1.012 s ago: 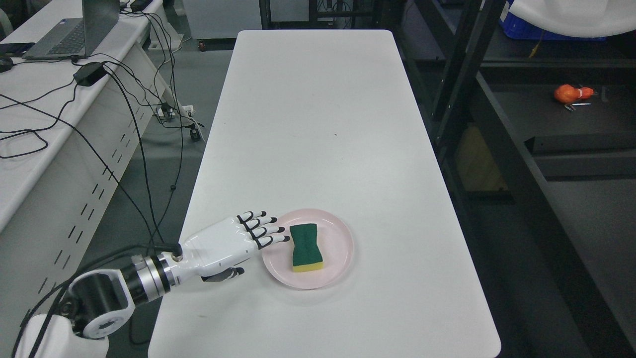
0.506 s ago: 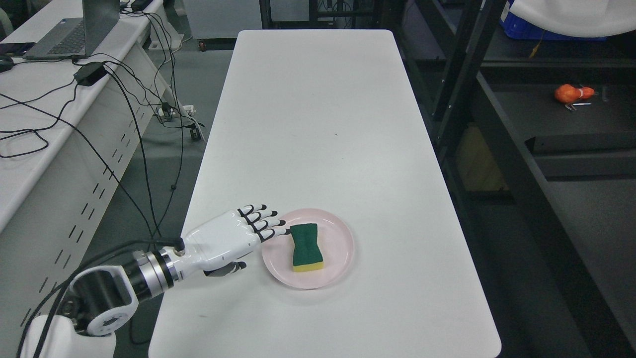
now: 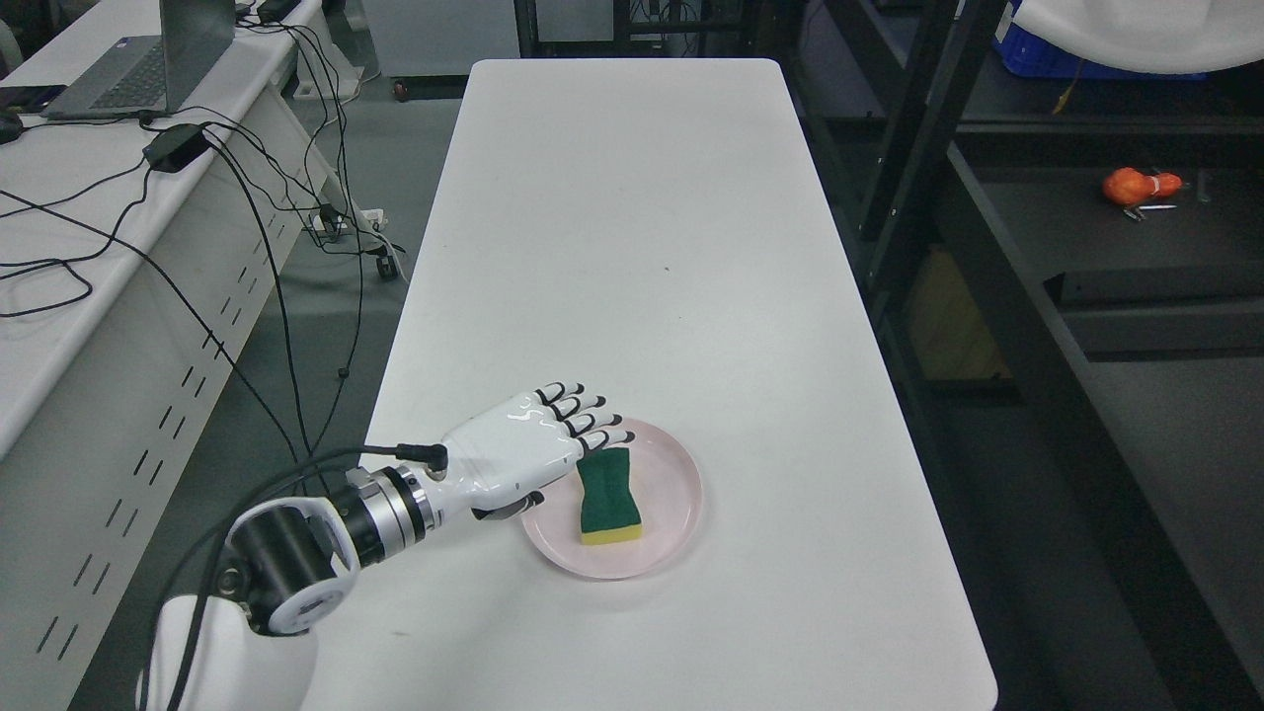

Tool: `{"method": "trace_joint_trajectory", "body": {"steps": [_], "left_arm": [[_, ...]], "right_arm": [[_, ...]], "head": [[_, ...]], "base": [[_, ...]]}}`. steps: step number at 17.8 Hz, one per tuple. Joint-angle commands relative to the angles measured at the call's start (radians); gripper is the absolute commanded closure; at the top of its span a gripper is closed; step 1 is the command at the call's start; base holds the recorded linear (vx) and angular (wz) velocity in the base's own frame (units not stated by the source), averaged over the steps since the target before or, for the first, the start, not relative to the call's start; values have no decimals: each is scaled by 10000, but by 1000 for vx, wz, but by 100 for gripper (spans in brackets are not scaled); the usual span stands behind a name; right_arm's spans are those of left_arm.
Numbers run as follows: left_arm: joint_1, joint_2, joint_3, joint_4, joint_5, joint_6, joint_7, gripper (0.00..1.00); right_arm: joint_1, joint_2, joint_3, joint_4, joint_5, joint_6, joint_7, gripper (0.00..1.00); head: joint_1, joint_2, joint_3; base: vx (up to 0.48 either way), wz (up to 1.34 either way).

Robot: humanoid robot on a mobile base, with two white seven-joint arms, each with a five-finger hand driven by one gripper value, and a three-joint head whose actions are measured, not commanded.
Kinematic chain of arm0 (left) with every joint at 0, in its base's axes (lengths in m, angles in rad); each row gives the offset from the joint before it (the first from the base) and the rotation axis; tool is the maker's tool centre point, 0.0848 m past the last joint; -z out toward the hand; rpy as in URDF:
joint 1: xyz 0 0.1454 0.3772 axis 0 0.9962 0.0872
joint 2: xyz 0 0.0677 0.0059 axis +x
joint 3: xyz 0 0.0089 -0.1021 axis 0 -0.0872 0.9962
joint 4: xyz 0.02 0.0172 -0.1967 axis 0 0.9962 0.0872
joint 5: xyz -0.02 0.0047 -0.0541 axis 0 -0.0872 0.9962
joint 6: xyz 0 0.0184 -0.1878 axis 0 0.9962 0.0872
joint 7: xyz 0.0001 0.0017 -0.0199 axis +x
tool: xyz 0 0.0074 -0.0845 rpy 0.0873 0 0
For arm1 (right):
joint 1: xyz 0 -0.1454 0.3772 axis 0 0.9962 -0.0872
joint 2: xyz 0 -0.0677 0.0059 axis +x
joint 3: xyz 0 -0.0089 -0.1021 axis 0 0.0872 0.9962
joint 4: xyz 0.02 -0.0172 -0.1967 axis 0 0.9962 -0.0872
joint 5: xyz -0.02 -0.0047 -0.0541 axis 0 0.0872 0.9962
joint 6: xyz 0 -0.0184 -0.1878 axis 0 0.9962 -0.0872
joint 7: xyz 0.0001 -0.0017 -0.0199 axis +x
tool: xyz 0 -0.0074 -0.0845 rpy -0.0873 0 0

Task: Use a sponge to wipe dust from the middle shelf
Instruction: 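Lower the left hand over the sponge and close fingers around it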

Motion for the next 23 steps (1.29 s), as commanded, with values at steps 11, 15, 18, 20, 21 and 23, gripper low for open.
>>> {"method": "trace_joint_trajectory", "body": {"steps": [11, 15, 18, 20, 21, 23], "left_arm": [[15, -767, -1055, 595, -1295, 8, -7, 18], [-61, -660, -886, 994, -1435, 8, -7, 18], [-353, -537, -640, 1515, -1496, 8, -7, 18], [-369, -521, -609, 1578, -1527, 8, -7, 19], [-369, -521, -594, 1578, -1527, 8, -7, 19], [-354, -536, -456, 1593, -1527, 8, -22, 21]], "right_arm": [[1, -175, 0, -175, 0, 726, 1, 0], [1, -175, 0, -175, 0, 726, 1, 0], [1, -175, 0, -175, 0, 726, 1, 0], [1, -175, 0, -175, 0, 726, 1, 0], [-14, -175, 0, -175, 0, 726, 1, 0], [1, -175, 0, -175, 0, 726, 1, 0]], "head": [[0, -2, 0], [0, -2, 0], [0, -2, 0], [0, -2, 0], [0, -2, 0], [0, -3, 0]], "base": [[1, 0], [0, 0], [0, 0], [0, 0], [0, 0], [0, 0]]}}
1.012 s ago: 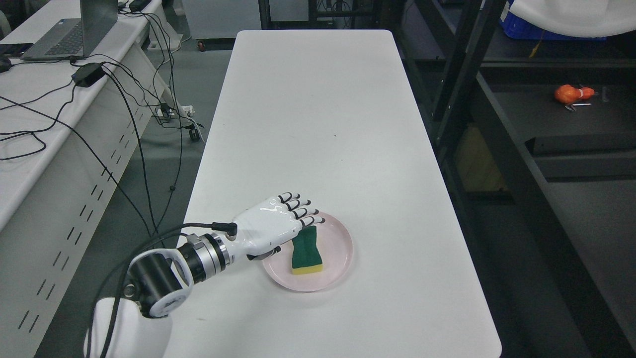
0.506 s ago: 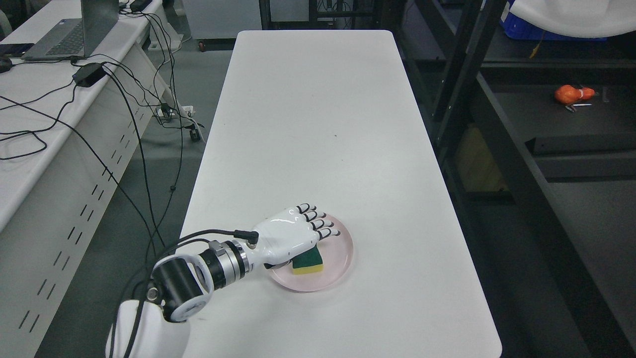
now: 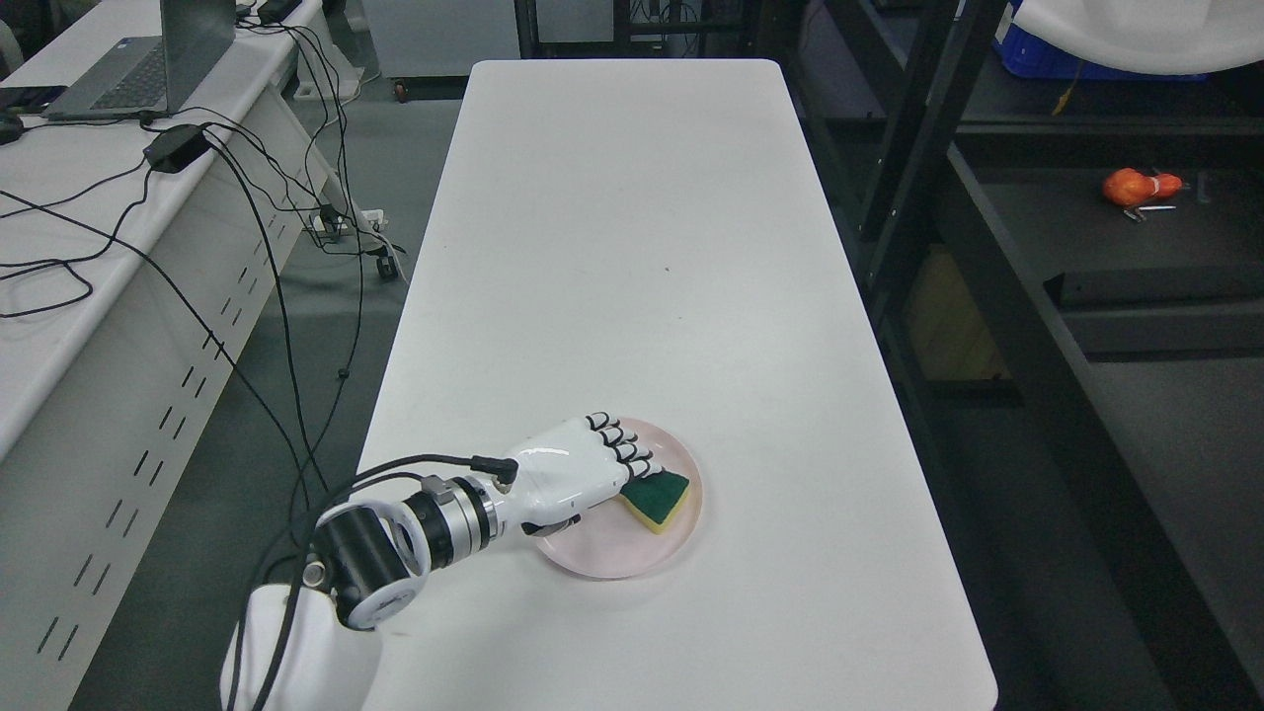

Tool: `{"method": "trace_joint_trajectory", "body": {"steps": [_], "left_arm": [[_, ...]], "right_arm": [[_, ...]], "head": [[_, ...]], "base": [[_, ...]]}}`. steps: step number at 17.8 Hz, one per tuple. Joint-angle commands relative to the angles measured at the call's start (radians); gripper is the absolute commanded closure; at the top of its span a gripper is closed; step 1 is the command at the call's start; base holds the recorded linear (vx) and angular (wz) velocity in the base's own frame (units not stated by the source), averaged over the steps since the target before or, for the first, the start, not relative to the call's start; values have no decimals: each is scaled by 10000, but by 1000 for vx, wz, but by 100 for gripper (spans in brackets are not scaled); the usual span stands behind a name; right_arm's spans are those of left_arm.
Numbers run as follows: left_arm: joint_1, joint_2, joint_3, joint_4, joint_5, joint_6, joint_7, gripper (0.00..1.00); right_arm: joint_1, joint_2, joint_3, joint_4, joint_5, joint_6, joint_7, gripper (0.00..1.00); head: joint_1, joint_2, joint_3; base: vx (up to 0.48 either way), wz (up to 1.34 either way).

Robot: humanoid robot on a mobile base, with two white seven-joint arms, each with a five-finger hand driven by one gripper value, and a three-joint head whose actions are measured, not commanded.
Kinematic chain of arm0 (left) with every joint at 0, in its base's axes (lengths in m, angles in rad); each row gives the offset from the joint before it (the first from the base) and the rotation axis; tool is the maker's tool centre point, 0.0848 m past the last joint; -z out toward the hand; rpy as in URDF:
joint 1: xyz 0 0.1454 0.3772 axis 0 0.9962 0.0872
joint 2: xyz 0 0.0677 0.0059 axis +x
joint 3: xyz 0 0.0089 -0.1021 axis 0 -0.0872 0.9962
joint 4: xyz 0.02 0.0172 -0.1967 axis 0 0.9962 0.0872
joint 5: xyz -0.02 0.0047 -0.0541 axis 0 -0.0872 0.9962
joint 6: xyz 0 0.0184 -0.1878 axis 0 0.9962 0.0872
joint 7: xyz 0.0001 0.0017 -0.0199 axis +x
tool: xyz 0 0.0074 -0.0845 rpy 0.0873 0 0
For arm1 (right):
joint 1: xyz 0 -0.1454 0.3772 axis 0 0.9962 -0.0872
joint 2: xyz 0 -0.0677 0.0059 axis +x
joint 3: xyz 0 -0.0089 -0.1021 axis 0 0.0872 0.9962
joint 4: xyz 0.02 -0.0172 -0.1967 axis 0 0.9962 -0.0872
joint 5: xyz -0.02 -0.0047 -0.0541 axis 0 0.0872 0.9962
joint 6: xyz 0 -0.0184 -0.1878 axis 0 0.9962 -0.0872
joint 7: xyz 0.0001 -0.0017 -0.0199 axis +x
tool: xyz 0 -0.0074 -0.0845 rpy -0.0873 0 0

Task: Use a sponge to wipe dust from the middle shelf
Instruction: 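Lower the left hand over the sponge and close fingers around it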

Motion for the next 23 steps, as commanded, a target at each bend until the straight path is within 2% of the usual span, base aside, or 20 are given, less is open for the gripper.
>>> {"method": "trace_joint_trajectory", "body": {"steps": [1, 5, 8, 11, 16, 18, 21, 23], "left_arm": [[-84, 123, 268, 582, -84, 8, -8, 22], [-38, 108, 436, 643, -84, 8, -8, 25], [-38, 108, 575, 766, -84, 8, -85, 33], [-68, 93, 880, 889, -23, 8, -269, 51], [-84, -45, 1417, 966, 145, 8, -269, 72], [-84, -132, 1694, 1042, 679, 8, -284, 80], [-38, -107, 1725, 1654, 2197, 8, -620, 99], [8, -132, 2045, 1779, 2645, 8, -821, 100]], "right_arm": [[4, -175, 0, -175, 0, 726, -35, 0], [4, -175, 0, -175, 0, 741, -35, 0], [4, -175, 0, -175, 0, 726, -35, 0], [4, -175, 0, -175, 0, 726, -35, 0], [4, -175, 0, -175, 0, 726, -35, 0], [4, -175, 0, -175, 0, 726, -35, 0], [4, -175, 0, -175, 0, 726, -35, 0], [4, -175, 0, -175, 0, 726, -35, 0]], "head": [[0, 0, 0], [0, 0, 0], [0, 0, 0], [0, 0, 0], [0, 0, 0], [0, 0, 0], [0, 0, 0], [0, 0, 0]], "base": [[0, 0], [0, 0], [0, 0], [0, 0], [0, 0], [11, -5], [29, -14], [28, 0]]}}
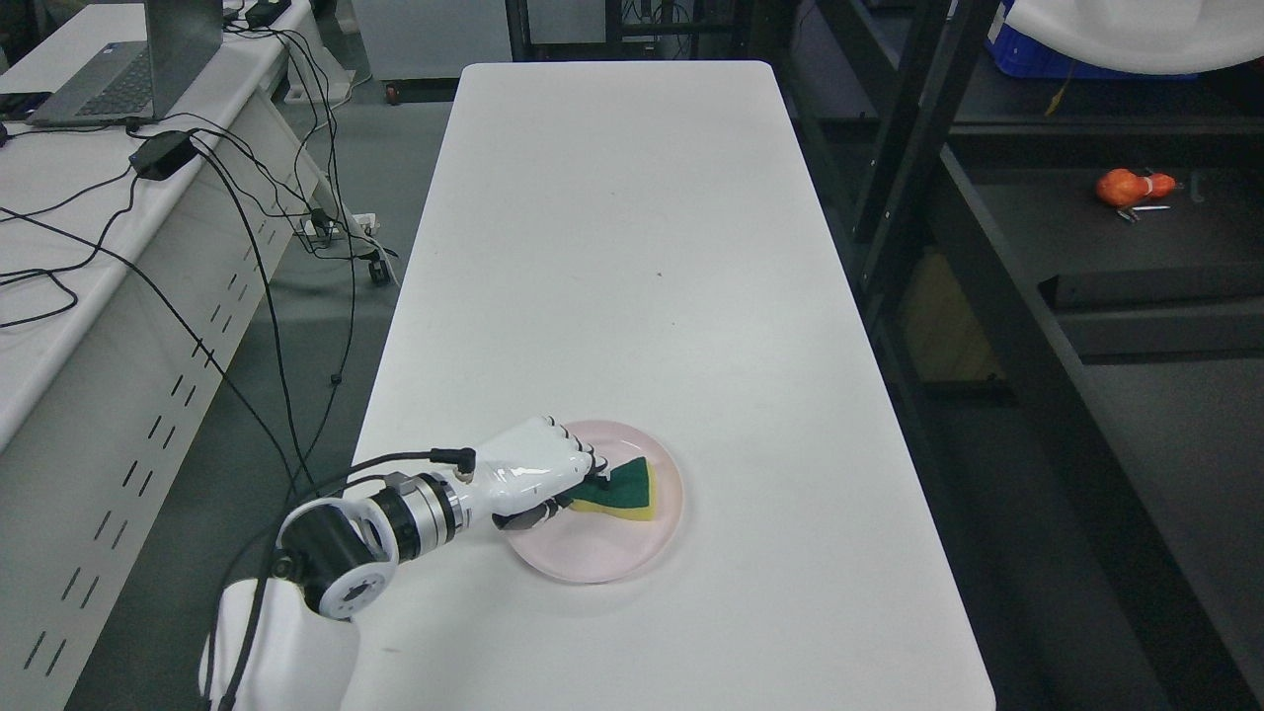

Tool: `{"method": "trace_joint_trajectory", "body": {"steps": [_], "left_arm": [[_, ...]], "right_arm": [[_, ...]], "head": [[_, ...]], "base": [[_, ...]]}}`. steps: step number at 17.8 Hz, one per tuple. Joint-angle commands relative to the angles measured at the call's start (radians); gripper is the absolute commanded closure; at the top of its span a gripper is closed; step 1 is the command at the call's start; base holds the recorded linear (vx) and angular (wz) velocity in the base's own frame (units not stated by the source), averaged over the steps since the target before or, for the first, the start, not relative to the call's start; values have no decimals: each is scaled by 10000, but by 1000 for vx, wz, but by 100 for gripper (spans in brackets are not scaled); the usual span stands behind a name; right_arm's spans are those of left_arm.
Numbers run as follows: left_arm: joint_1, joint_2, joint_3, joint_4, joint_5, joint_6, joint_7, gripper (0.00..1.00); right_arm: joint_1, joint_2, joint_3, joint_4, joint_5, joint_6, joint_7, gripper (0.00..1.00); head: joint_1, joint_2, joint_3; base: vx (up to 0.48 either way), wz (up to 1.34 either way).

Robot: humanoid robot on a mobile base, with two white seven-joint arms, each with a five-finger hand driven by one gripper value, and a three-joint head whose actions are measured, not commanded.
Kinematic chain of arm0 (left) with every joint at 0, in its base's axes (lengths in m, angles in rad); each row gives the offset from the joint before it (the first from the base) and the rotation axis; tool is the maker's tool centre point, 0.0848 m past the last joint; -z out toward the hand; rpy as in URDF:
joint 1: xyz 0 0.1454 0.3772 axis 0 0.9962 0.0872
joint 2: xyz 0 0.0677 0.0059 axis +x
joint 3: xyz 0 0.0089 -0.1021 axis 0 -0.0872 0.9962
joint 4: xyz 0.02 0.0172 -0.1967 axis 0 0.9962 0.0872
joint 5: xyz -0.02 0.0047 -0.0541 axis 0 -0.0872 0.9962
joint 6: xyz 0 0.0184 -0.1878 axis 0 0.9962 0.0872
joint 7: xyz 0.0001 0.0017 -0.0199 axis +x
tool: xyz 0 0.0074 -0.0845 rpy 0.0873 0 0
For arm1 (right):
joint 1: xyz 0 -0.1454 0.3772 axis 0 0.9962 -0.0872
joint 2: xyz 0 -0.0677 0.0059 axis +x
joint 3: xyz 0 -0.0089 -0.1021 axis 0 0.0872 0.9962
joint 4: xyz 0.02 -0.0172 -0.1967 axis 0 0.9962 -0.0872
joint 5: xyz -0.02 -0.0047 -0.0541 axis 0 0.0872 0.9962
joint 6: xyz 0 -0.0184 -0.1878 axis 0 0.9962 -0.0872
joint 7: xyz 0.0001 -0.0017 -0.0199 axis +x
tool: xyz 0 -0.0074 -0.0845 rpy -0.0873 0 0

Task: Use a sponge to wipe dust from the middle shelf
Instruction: 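Lower the left hand over the sponge and close fingers around it, then lift the sponge off the plate with the left hand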

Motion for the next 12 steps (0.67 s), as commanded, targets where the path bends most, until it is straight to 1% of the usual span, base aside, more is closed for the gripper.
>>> {"method": "trace_joint_trajectory", "body": {"steps": [1, 2, 4, 8, 10, 12], "left_arm": [[69, 9, 1180, 745, 1452, 8, -240, 100], [54, 9, 1411, 745, 1544, 8, -240, 100], [-129, 9, 1537, 684, 2536, 8, -271, 100], [-1034, 9, 1643, 118, 4332, 8, -469, 100], [-1265, 9, 1812, -6, 5008, 8, -593, 100], [-1388, 9, 2224, -6, 5363, 8, -593, 100]], "right_arm": [[-14, -175, 0, -175, 0, 726, -3, 0], [1, -175, 0, -175, 0, 726, -3, 0], [1, -175, 0, -175, 0, 726, -3, 0], [1, -175, 0, -175, 0, 726, -3, 0], [1, -175, 0, -175, 0, 726, -3, 0], [-14, -175, 0, -175, 0, 726, -18, 0]], "head": [[0, 0, 0], [0, 0, 0], [0, 0, 0], [0, 0, 0], [0, 0, 0], [0, 0, 0]], "base": [[27, 0], [27, 0], [22, 0], [14, -1], [0, 0], [0, 0]]}}
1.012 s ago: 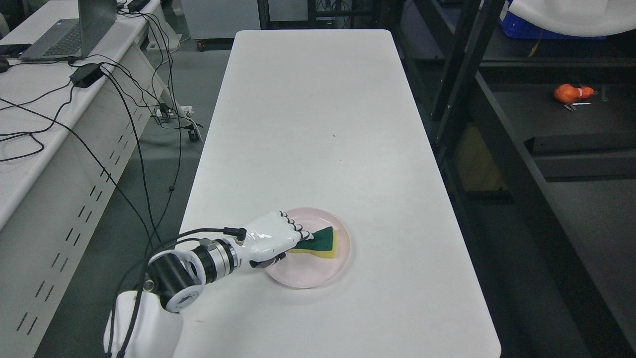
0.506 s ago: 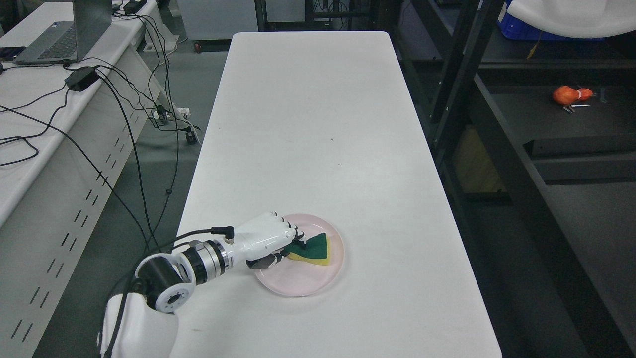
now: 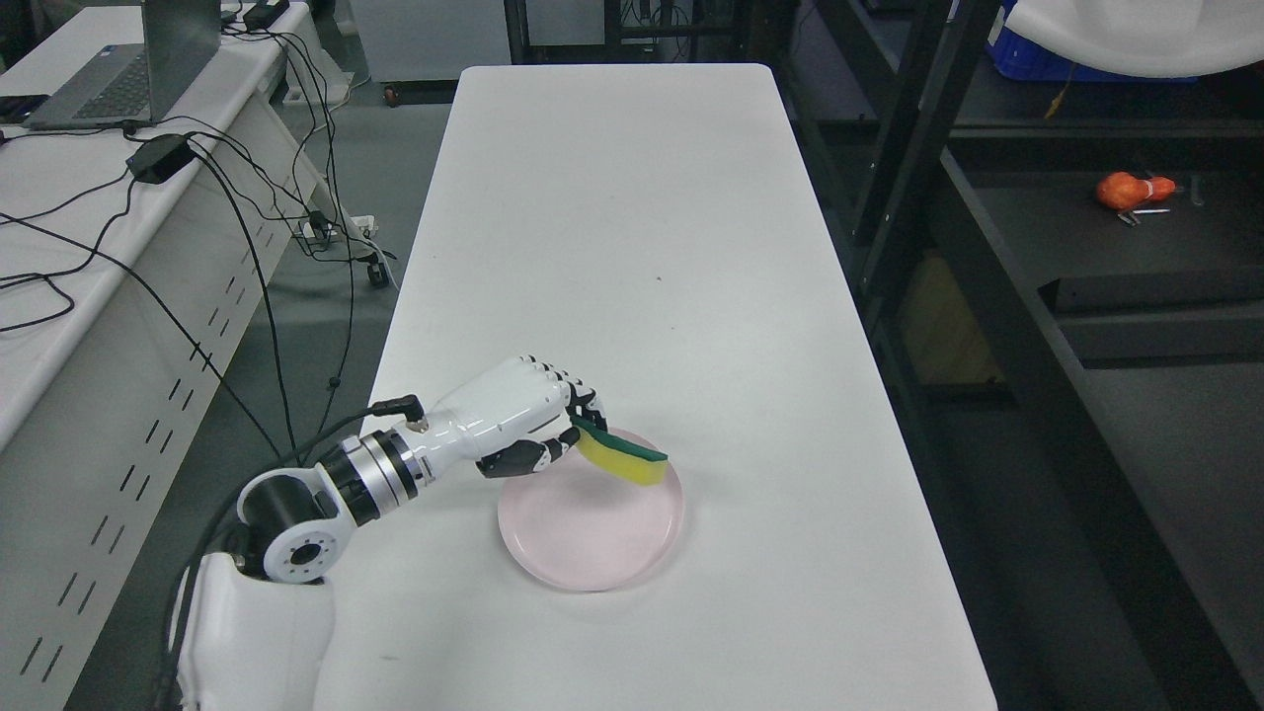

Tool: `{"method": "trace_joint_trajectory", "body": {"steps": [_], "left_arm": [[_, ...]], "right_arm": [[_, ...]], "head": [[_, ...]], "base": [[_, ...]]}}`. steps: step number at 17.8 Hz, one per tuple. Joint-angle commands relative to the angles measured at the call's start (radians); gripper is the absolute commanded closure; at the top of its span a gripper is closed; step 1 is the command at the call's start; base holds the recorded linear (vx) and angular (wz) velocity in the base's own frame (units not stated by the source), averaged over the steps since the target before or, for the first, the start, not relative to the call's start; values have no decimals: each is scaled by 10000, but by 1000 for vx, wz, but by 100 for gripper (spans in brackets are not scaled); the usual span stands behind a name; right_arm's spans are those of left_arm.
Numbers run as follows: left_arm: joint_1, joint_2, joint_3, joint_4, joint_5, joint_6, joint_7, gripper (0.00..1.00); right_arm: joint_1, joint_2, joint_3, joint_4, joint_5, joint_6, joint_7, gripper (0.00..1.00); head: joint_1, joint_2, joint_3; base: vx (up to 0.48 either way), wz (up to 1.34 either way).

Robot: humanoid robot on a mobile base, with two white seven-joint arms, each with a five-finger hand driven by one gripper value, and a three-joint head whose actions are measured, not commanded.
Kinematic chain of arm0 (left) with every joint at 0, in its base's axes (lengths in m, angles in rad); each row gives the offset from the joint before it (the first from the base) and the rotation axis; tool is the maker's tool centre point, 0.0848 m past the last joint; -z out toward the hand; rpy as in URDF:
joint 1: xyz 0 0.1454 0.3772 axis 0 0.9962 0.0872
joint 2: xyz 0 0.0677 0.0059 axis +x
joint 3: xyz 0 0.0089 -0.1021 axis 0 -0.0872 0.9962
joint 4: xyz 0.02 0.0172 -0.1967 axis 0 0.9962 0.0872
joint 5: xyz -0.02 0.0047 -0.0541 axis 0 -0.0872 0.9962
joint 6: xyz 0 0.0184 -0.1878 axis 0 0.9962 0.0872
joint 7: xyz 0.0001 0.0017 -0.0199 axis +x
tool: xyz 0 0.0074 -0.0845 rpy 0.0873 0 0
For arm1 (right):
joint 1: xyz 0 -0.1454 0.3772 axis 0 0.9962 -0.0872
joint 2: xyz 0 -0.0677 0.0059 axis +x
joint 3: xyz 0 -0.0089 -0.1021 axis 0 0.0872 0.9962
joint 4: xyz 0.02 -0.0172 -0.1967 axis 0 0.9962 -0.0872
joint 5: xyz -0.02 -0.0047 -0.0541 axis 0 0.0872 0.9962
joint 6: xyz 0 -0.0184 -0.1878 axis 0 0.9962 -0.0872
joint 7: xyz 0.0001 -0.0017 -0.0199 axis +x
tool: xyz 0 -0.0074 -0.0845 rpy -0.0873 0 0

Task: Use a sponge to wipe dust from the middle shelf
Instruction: 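Lift the sponge off the plate with the left hand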

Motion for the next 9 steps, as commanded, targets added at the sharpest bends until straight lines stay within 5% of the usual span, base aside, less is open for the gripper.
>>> {"method": "trace_joint_trajectory", "body": {"steps": [1, 9], "left_arm": [[-617, 126, 1181, -234, 1667, 8, -73, 100], [-1032, 126, 1858, 26, 1731, 8, -73, 100]], "right_arm": [[2, -175, 0, -174, 0, 726, -3, 0], [2, -175, 0, -174, 0, 726, -3, 0]], "head": [[0, 0, 0], [0, 0, 0]], "base": [[0, 0], [-46, 2]]}}
